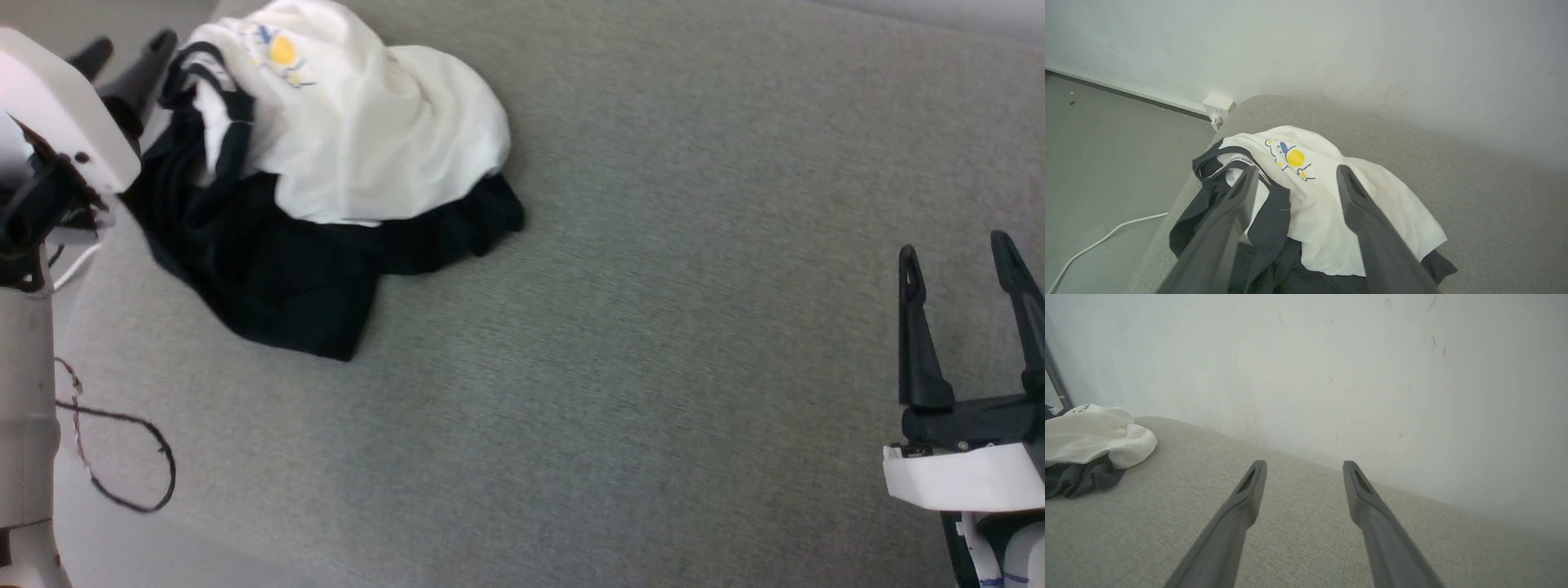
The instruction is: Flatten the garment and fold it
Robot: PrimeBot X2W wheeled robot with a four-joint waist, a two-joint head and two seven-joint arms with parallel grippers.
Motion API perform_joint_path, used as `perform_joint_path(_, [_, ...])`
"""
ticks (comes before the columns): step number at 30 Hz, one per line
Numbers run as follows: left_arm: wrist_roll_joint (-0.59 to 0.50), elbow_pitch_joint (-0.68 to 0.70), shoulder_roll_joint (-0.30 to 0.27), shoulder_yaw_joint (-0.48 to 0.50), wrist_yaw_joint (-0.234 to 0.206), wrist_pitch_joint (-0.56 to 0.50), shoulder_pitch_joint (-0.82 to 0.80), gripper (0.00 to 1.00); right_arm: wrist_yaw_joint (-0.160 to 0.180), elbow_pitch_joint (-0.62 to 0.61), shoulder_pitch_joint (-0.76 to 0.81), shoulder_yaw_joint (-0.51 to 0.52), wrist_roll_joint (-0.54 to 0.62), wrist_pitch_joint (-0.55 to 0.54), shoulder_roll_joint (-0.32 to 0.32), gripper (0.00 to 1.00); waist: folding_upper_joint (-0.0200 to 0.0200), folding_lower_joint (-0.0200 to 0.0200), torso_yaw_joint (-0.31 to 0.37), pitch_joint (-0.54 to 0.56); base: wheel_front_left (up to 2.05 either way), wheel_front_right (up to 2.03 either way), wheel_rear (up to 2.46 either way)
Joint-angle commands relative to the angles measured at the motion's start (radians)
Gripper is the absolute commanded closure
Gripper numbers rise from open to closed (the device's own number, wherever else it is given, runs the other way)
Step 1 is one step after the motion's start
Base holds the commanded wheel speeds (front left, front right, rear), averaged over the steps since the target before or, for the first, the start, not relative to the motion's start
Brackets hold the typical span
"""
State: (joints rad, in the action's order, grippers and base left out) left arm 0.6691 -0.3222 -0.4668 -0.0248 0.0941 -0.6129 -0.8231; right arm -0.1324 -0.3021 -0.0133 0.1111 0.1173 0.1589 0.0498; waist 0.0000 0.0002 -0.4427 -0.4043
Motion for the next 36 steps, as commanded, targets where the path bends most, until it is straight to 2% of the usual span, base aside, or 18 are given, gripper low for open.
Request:
perform_joint_path(1, [0.013, -0.022, -0.005, -0.006, 0.008, -0.019, -0.013, 0.0, 0.002, -0.01, -0.018, -0.002, 0.009, -0.002, 0.0, 0.0, 0.0, -0.0002, 0.074, -0.072, 0.0, 0.0, 0.0])
perform_joint_path(4, [0.037, -0.068, -0.006, -0.002, 0.004, -0.056, -0.014, 0.0, 0.002, -0.024, -0.023, -0.003, 0.012, -0.004, 0.0, 0.0, 0.0, -0.0002, 0.099, -0.096, 0.0, 0.0, 0.0])
perform_joint_path(8, [0.061, -0.11, 0.005, 0.004, -0.025, -0.099, -0.008, 0.0, 0.002, -0.046, -0.023, 0.011, 0.02, -0.011, 0.0, 0.0, 0.0, -0.0002, 0.118, -0.124, 0.0, 0.0, 0.0])
perform_joint_path(18, [0.039, -0.16, -0.022, -0.014, -0.085, -0.166, 0.027, 0.0, 0.002, -0.086, -0.002, 0.023, 0.029, -0.023, 0.0, 0.0, 0.0, -0.0002, 0.139, -0.151, 0.0, 0.0, 0.0])
perform_joint_path(28, [0.025, -0.18, -0.028, -0.048, -0.098, -0.211, 0.057, 0.0, 0.002, -0.117, -0.004, 0.015, 0.039, -0.042, 0.0, 0.0, 0.0, -0.0002, 0.152, -0.169, 0.0, 0.0, 0.0])
perform_joint_path(29, [0.023, -0.179, -0.032, -0.05, -0.094, -0.206, 0.06, 0.22, 0.002, -0.117, -0.003, 0.016, 0.039, -0.042, 0.0, 0.0, 0.0, -0.0002, 0.154, -0.168, 0.0, 0.0, 0.0])
perform_joint_path(30, [0.02, -0.177, -0.035, -0.05, -0.09, -0.195, 0.062, 1.0, 0.002, -0.117, -0.003, 0.016, 0.039, -0.042, 0.0, 0.0, 0.0, -0.0002, 0.156, -0.167, 0.0, 0.0, 0.0])
perform_joint_path(36, [0.011, -0.177, -0.053, -0.025, -0.069, -0.087, 0.058, 1.0, 0.002, -0.103, -0.004, 0.019, 0.026, -0.035, 0.0, 0.0, 0.0, -0.0002, 0.161, -0.142, 0.0, 0.0, 0.0])
